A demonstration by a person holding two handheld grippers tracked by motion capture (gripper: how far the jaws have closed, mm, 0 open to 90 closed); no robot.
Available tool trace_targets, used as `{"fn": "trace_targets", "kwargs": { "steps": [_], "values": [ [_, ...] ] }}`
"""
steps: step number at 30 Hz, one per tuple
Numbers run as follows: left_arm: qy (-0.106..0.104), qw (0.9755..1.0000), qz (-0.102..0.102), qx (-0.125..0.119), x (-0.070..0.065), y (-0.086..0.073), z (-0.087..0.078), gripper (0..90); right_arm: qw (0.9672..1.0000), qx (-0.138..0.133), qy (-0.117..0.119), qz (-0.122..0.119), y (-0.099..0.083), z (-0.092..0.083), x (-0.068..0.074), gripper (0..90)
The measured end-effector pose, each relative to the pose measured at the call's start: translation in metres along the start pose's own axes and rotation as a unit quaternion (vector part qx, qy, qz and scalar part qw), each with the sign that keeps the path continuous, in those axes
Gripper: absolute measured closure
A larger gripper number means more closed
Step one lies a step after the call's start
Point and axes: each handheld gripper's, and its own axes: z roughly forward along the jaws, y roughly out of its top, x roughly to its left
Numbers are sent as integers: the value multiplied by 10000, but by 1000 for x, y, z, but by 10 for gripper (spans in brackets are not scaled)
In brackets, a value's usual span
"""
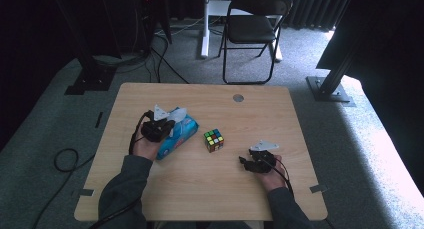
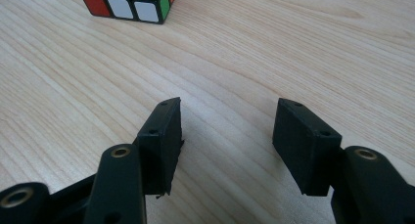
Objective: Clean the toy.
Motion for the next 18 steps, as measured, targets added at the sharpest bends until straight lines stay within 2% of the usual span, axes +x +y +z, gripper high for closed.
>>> {"fn": "trace_targets", "kwargs": {
  "steps": [18],
  "values": [
    [-144, 9997, -3, -206, -2, 9, -12, 891, 10000, -7, 5, 3, 0, 0, 0, 439]
  ]
}}
